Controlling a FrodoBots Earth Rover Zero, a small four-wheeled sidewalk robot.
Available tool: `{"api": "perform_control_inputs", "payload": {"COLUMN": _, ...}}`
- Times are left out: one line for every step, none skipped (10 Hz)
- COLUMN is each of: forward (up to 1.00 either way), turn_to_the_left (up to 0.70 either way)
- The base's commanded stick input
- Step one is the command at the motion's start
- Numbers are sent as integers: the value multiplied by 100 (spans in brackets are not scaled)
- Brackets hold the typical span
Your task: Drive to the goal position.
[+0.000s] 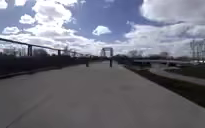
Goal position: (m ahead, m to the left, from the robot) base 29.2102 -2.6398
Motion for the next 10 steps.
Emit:
{"api": "perform_control_inputs", "payload": {"forward": 100, "turn_to_the_left": 0}}
{"api": "perform_control_inputs", "payload": {"forward": 100, "turn_to_the_left": 0}}
{"api": "perform_control_inputs", "payload": {"forward": 100, "turn_to_the_left": 0}}
{"api": "perform_control_inputs", "payload": {"forward": 100, "turn_to_the_left": 0}}
{"api": "perform_control_inputs", "payload": {"forward": 100, "turn_to_the_left": 0}}
{"api": "perform_control_inputs", "payload": {"forward": 100, "turn_to_the_left": 0}}
{"api": "perform_control_inputs", "payload": {"forward": 100, "turn_to_the_left": 0}}
{"api": "perform_control_inputs", "payload": {"forward": 100, "turn_to_the_left": 0}}
{"api": "perform_control_inputs", "payload": {"forward": 100, "turn_to_the_left": 0}}
{"api": "perform_control_inputs", "payload": {"forward": 100, "turn_to_the_left": 0}}
